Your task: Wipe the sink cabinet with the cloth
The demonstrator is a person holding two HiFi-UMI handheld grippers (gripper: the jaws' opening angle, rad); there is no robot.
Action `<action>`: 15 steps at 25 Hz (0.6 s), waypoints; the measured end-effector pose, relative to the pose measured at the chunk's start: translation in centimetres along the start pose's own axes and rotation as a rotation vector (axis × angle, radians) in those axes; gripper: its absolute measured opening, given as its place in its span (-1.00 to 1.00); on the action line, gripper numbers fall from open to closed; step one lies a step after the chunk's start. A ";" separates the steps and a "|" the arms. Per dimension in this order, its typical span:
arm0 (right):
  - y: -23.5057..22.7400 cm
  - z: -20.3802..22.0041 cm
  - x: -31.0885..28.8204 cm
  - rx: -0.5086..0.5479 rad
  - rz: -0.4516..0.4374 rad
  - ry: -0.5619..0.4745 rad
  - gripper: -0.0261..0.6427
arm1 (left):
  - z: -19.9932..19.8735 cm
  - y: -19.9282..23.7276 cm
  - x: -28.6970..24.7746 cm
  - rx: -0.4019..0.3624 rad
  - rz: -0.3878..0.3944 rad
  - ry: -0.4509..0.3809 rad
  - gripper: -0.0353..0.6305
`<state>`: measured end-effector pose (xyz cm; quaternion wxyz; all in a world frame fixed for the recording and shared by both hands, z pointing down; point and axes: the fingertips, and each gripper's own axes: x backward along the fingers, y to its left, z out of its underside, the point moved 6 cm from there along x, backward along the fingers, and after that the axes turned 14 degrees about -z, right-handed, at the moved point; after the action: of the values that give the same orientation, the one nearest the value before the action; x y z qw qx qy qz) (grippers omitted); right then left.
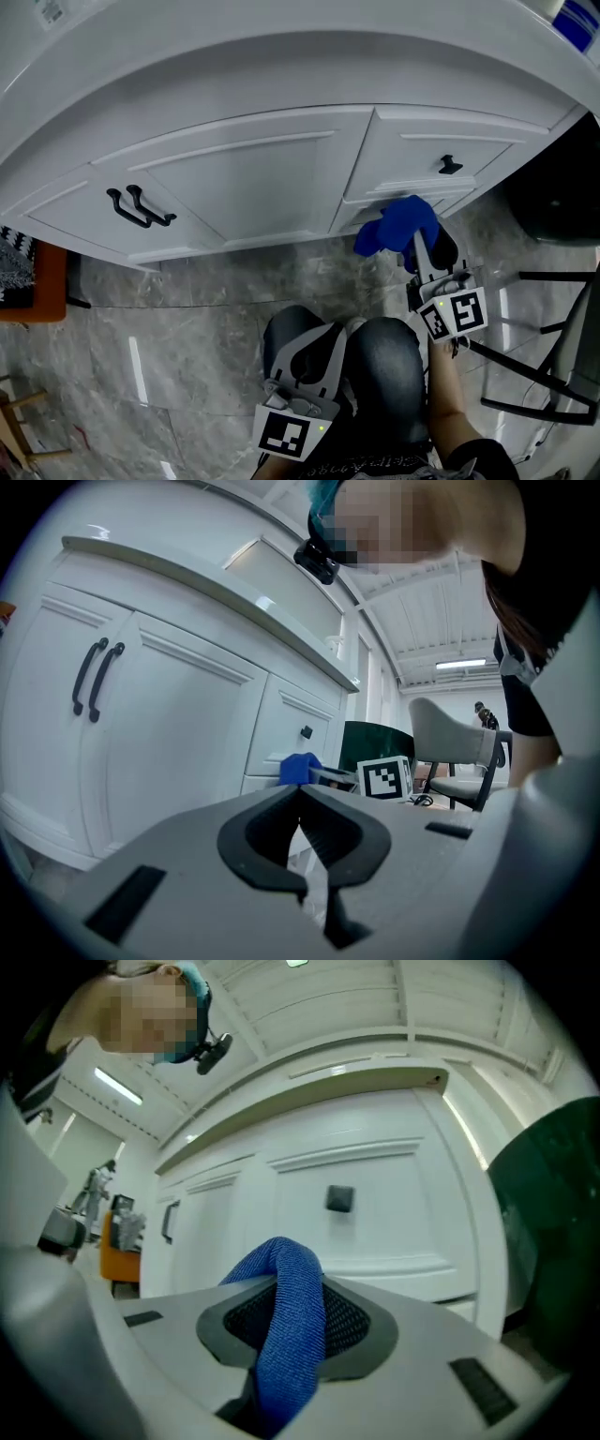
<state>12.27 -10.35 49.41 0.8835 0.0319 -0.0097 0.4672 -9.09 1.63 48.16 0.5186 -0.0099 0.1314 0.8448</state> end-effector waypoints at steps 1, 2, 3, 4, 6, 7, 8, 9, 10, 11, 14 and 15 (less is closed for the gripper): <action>1.2 0.1 -1.0 0.002 -0.060 -0.003 -0.58 | 0.1 0.0 0.0 -0.004 -0.001 0.003 -0.88; 2.2 0.3 -1.9 0.007 -0.110 -0.003 -0.58 | 0.2 0.0 0.0 -0.006 -0.004 0.005 -0.88; 3.0 0.5 -2.7 0.012 -0.151 0.001 -0.58 | 0.4 0.1 0.1 -0.006 -0.010 0.008 -0.88; 3.6 0.8 -3.4 0.018 -0.182 0.009 -0.58 | 0.5 0.1 0.1 -0.005 -0.016 0.011 -0.88; 4.4 1.6 -4.6 0.026 -0.221 0.028 -0.58 | 0.6 0.3 0.3 -0.006 -0.031 0.015 -0.88; 4.6 1.9 -5.1 0.028 -0.233 0.038 -0.58 | 0.6 0.3 0.4 -0.006 -0.036 0.016 -0.88; 4.7 2.1 -5.5 0.031 -0.244 0.047 -0.58 | 0.6 0.4 0.5 -0.005 -0.041 0.016 -0.88; 4.8 2.3 -6.0 0.035 -0.253 0.056 -0.58 | 0.5 0.4 0.6 -0.005 -0.043 0.014 -0.88; 4.9 2.4 -6.4 0.039 -0.258 0.066 -0.58 | 0.6 0.4 0.6 -0.004 -0.043 0.012 -0.88; 4.9 2.6 -6.8 0.041 -0.257 0.076 -0.58 | 0.6 0.4 0.6 -0.002 -0.041 0.012 -0.88; 4.5 3.0 -7.7 0.030 -0.229 0.093 -0.58 | 0.6 0.0 0.5 0.007 -0.026 0.012 -0.88; 4.4 3.1 -7.8 0.028 -0.222 0.091 -0.58 | 0.6 -0.1 0.4 0.008 -0.022 0.011 -0.88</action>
<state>4.28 -14.51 52.32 0.9288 0.0239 0.0405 0.3677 -9.11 2.21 48.63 0.5272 -0.0142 0.1374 0.8385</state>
